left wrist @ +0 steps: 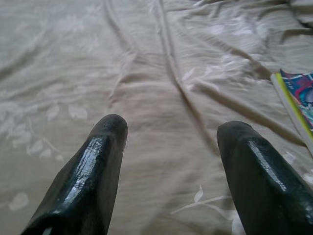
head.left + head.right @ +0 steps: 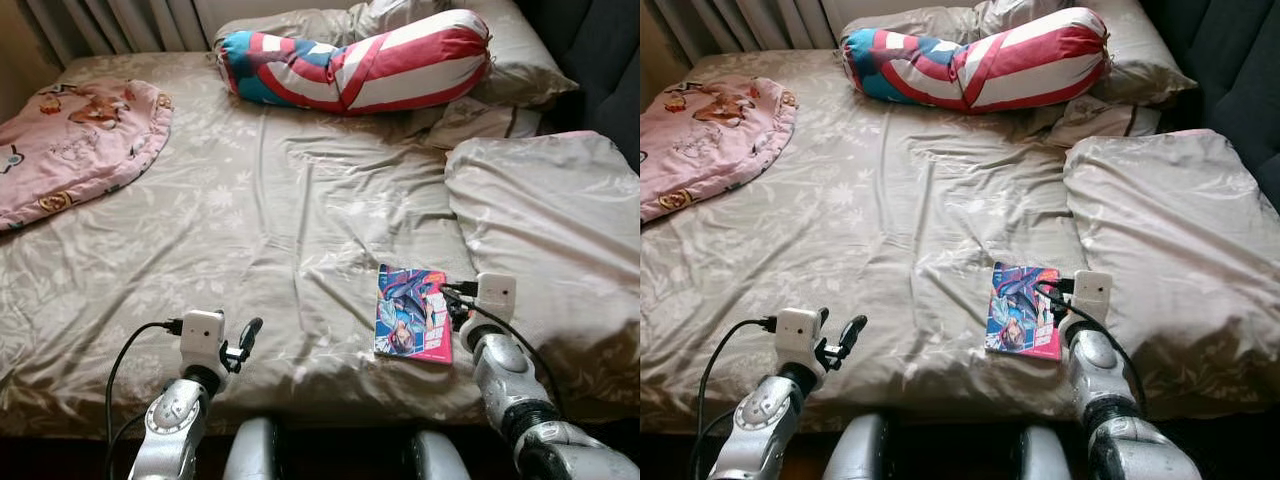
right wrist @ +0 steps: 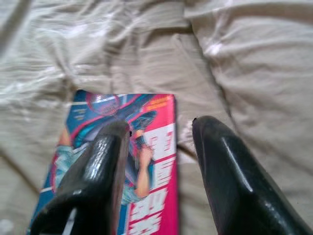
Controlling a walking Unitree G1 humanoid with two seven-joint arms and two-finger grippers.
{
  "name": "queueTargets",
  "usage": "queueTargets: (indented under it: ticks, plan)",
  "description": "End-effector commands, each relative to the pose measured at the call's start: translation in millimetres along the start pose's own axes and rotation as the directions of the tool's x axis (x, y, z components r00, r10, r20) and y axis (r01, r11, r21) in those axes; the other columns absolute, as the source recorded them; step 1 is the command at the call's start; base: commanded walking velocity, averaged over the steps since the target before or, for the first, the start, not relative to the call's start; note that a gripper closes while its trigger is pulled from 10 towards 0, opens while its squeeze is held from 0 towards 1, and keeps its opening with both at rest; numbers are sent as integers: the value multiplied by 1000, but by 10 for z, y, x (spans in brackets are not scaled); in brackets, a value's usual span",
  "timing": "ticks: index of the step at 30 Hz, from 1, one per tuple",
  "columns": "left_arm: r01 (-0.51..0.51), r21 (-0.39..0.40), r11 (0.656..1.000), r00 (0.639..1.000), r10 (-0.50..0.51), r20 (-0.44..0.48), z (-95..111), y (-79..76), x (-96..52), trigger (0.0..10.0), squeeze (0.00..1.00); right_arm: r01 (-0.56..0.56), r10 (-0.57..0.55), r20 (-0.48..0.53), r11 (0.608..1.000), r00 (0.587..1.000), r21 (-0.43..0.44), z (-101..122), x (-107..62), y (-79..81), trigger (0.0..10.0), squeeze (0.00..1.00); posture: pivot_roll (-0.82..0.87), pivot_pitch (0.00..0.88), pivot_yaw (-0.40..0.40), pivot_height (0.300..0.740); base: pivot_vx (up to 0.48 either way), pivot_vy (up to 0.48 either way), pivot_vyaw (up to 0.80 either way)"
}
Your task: Clean up the room
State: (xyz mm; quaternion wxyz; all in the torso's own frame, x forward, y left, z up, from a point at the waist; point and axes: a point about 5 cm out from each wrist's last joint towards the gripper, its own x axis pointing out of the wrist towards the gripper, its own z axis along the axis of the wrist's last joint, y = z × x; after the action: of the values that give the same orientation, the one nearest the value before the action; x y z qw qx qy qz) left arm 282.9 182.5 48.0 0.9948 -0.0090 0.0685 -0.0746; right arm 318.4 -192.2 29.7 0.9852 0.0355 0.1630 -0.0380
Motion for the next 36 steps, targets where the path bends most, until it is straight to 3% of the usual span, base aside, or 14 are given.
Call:
queueTargets:
  ticks: [1, 5, 7, 10, 12, 17, 20, 22, 26, 27, 28, 32, 36]
  plan:
    - [-21, -13, 1000, 1000, 21, -18, -37, 35, 5, 10000, 0, -6, 6, -10, 1000, 1000, -15, -74, -35, 4, 10000, 0, 6, 93, 28, 636, 0, 0, 0]
    - [-22, -12, 1000, 999, 22, -26, -38, 39, 64, 10000, 0, -19, 18, -43, 1000, 999, -21, -231, -105, 25, 10000, 0, -9, 76, 20, 651, 0, 0, 0]
    - [-27, -10, 1000, 997, 26, -66, -103, 42, 116, 10000, 0, 11, -7, -98, 999, 995, 39, -444, -211, -28, 10000, 0, -21, 45, 9, 666, 0, 0, 0]
    - [-23, -3, 1000, 993, 23, -115, -190, 31, 125, 10000, 0, 27, -17, -140, 997, 990, 71, -564, -270, -54, 10000, 0, -29, 24, 8, 681, 0, 0, 0]
    - [-15, 5, 1000, 983, 16, -183, -314, 29, 93, 10000, 0, 22, -14, -204, 999, 979, 38, -694, -329, -57, 10000, 0, -39, 4, 8, 696, 0, 0, 0]
    - [-22, 10, 1000, 968, 24, -249, -441, 45, 39, 10000, 0, 21, -15, -254, 1000, 967, 22, -810, -394, -76, 10000, 0, -42, 0, 11, 711, 0, 0, 0]
    - [-43, 10, 999, 926, 44, -376, -667, 67, -78, 10000, 0, 59, -53, -369, 998, 928, 6, -1023, -521, -132, 10000, 0, -50, 0, 18, 729, 0, 0, 0]
    - [-49, 12, 999, 916, 50, -399, -704, 73, -101, 10000, 0, 67, -61, -384, 998, 921, 2, -1055, -543, -141, 10000, 0, -56, 0, 19, 729, 0, 0, 0]
    - [-86, 45, 995, 829, 97, -551, -967, 122, -312, 10000, 0, 88, -80, -475, 996, 876, -5, -1272, -709, -172, 10000, 0, -58, 0, 15, 729, 0, 0, 0]
    - [-86, 45, 995, 829, 97, -551, -967, 122, -312, 10000, 0, 88, -80, -475, 996, 876, -5, -1272, -709, -172, 10000, 0, -58, 0, 15, 729, 0, 0, 0]
    - [-120, 50, 992, 797, 126, -591, -1048, 145, -395, 10000, 0, 99, -94, -499, 995, 861, -17, -1347, -778, -190, 10000, 0, -62, 0, 15, 729, 0, 0, 0]
    - [-157, 28, 987, 794, 143, -591, -1076, 131, -418, 10000, 0, 120, -110, -510, 993, 853, -14, -1430, -866, -215, 10000, 0, -66, 0, 14, 729, 0, 0, 0]
    - [-80, 65, 995, 802, 103, -588, -1091, 41, -403, 10000, 0, 168, -144, -536, 986, 832, -5, -1512, -957, -272, 10000, 0, -62, 0, 9, 729, 0, 0, 0]
